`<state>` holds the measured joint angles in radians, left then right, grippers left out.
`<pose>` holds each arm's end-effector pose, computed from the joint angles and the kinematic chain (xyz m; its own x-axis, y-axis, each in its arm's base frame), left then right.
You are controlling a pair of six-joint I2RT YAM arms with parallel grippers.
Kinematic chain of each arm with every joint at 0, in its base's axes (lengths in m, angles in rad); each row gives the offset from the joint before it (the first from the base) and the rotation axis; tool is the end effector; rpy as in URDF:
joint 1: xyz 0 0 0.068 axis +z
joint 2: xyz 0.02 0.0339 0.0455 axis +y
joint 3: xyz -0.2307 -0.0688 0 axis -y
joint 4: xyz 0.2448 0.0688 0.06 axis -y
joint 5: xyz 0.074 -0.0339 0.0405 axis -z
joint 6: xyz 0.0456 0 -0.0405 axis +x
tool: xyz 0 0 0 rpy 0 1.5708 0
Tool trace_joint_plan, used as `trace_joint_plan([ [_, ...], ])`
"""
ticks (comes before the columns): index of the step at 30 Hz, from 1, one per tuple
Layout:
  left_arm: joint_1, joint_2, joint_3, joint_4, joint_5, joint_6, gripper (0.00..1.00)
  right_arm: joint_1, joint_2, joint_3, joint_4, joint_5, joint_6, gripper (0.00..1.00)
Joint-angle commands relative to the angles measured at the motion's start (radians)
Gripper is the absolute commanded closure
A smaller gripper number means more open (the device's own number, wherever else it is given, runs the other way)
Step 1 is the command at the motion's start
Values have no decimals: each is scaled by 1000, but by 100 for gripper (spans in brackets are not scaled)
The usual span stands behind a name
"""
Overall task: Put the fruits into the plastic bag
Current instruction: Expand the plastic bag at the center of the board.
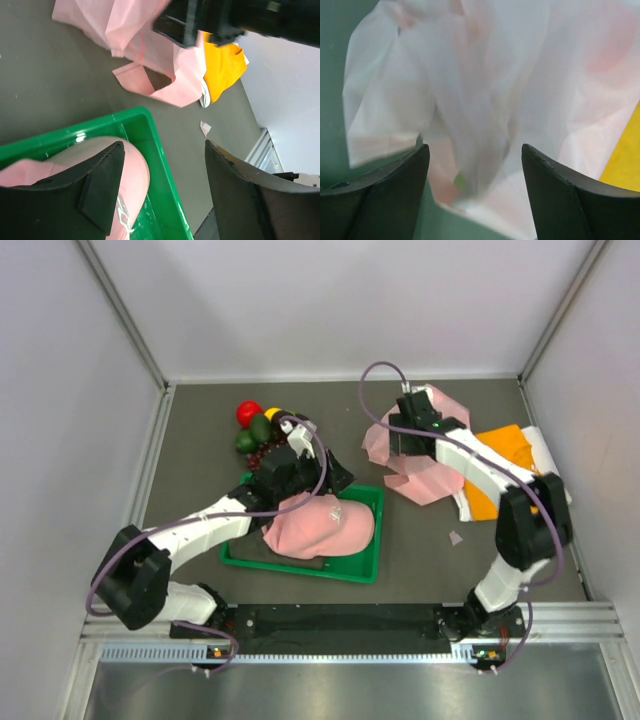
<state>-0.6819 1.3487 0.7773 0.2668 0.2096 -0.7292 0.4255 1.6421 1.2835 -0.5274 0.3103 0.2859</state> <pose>0.2430 -0.2095 0.2210 -0.6871 -0.2816 -0.6698 0.4195 0.5989 -0.6821 0.3346 0.1363 0.2229 -0.7381 -0.0396 -0.6735 -0.0094 0.9988 -0.0485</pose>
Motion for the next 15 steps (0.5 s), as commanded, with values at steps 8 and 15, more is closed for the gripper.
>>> trace_joint_plan([
  [8,-1,93,125,-17,-51,203,27,1,110,215,12,159,-51,86],
  [15,-85,132,252,-113,-255,376,25,1,-114,146,-167,-85,-160,96],
])
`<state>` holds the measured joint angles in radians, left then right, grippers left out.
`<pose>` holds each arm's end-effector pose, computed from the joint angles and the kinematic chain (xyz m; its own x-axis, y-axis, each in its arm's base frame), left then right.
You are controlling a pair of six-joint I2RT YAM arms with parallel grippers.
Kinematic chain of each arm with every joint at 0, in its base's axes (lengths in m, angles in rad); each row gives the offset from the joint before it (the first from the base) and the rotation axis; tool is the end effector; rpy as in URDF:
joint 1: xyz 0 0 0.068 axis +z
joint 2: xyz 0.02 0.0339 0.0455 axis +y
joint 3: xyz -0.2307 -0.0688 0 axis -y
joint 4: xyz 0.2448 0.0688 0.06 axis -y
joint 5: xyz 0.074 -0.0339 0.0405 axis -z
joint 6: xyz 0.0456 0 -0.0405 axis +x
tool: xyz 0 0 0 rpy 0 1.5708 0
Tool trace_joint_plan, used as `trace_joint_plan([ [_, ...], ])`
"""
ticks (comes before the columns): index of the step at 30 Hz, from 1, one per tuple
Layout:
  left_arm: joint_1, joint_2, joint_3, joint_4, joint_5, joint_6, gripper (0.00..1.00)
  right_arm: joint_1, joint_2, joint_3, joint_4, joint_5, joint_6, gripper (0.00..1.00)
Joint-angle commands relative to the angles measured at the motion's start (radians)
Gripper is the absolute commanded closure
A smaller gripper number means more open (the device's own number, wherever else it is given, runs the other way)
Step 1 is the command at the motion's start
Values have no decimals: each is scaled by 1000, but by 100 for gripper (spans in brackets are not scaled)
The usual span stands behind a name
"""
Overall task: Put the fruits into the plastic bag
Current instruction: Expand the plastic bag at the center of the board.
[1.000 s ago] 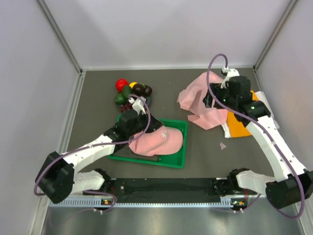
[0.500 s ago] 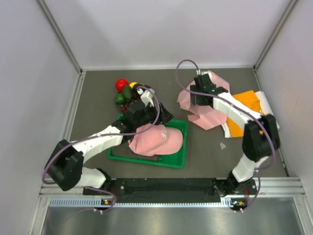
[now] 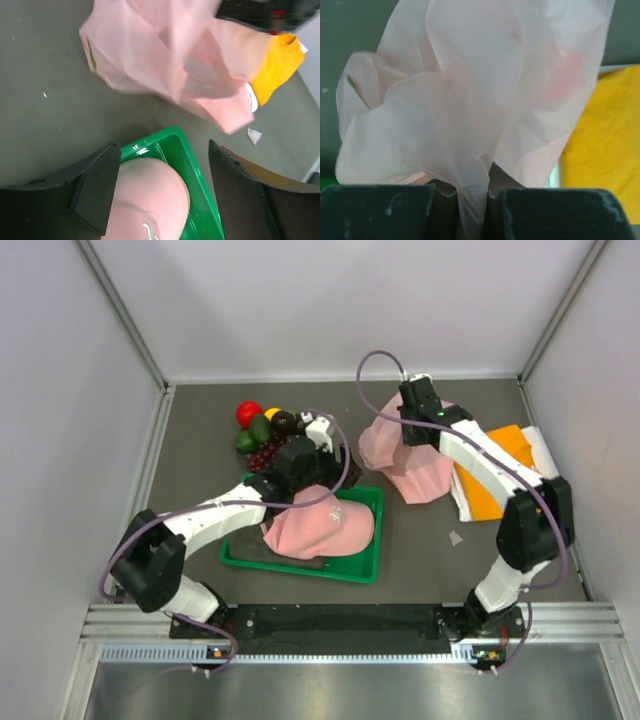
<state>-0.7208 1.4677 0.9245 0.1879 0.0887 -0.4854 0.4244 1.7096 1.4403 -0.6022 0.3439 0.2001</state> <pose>0.2594 -0.2332 0.2263 -0.5670 -0.1205 -0.8149 0.5147 0.7205 -0.4647 0.3518 0.1421 0.2452 -0.7212 -0.1205 -0.6821 -0.0475 0.9910 -0.1249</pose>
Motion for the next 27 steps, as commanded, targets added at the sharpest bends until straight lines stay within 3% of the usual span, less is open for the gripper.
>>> trace_joint_plan([
  [1,-60,20,117,-36,-142,155,24,1,-208,-21,-109,-128,-76,96],
  [7,-106,14,174,-16,-112,196,18,2,-330,-44,-194,-175,-70,97],
  [18,-173,-207,45,78,-93,226,12,1,-346,-55,-206,-204,-48,97],
  [20,-175,-237,14,88,-40,242,1,2,-349,-57,-203,-210,-47,97],
  [27,-178,-95,86,134,23,237,1,2,-369,-76,-191,-289,-31,97],
])
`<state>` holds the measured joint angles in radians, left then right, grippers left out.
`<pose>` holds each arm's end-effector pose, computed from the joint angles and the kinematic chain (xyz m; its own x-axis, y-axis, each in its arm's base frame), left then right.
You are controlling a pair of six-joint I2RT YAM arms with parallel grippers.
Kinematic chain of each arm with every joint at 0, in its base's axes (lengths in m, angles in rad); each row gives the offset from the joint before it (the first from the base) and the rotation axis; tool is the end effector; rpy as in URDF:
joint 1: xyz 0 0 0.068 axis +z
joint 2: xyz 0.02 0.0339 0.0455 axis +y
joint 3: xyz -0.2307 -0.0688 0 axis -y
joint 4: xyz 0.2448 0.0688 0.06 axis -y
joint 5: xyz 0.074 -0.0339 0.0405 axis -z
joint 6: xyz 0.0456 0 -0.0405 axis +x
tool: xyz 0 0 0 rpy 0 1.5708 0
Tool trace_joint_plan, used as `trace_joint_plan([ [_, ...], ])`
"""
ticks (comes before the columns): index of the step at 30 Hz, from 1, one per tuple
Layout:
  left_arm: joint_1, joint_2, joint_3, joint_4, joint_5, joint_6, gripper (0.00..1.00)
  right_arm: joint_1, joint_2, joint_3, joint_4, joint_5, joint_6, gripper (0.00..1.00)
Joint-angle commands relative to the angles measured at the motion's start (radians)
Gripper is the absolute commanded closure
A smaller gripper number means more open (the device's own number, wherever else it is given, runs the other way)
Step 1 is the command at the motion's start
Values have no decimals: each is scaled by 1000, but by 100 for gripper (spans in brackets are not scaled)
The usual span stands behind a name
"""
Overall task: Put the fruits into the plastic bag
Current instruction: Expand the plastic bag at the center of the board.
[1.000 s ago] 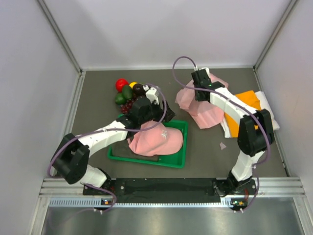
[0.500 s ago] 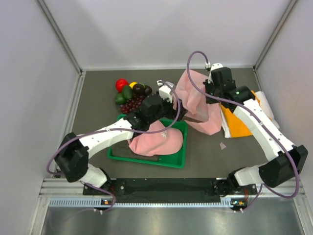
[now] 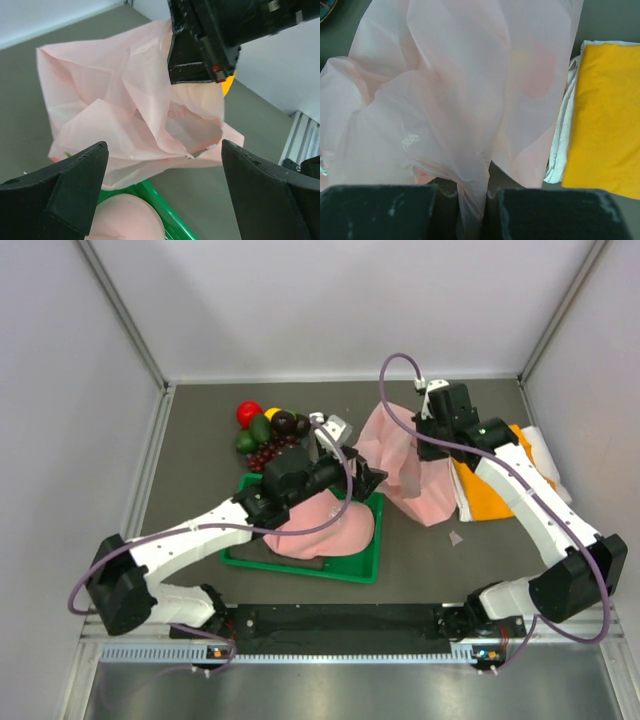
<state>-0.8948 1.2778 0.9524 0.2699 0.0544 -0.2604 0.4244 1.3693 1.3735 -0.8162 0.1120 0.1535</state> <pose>0.2007 -0.2542 0.3063 -0.2428 -0.1081 -0.9640 0.7766 0.5739 -0.2600 0.2759 0.1191 0.3140 -0.7054 -0.1520 -0.6924 -0.2340 0.9719 0.0251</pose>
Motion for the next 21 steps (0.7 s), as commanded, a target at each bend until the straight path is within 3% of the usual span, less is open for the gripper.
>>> trace_joint_plan([
  [1,-6,133,71,61,62,6,1,4,-32,-11,23,-61,15,98],
  [12,-24,331,212,114,15,23,4,2,-75,-60,32,-95,11,100],
  [16,-26,387,250,114,22,0,14,5,-88,-71,38,-109,9,100],
  [17,-26,394,255,112,16,-3,21,5,-90,-73,38,-109,8,100],
  [18,-26,406,258,108,9,-10,36,5,-93,-74,37,-109,4,100],
  [19,-26,410,270,100,-11,-11,54,5,-93,-76,37,-107,4,100],
  [20,-26,414,275,72,-30,-11,94,5,-95,-79,37,-101,-2,100],
  [21,-26,410,282,52,-45,-11,100,5,-95,-79,29,-94,-3,100],
])
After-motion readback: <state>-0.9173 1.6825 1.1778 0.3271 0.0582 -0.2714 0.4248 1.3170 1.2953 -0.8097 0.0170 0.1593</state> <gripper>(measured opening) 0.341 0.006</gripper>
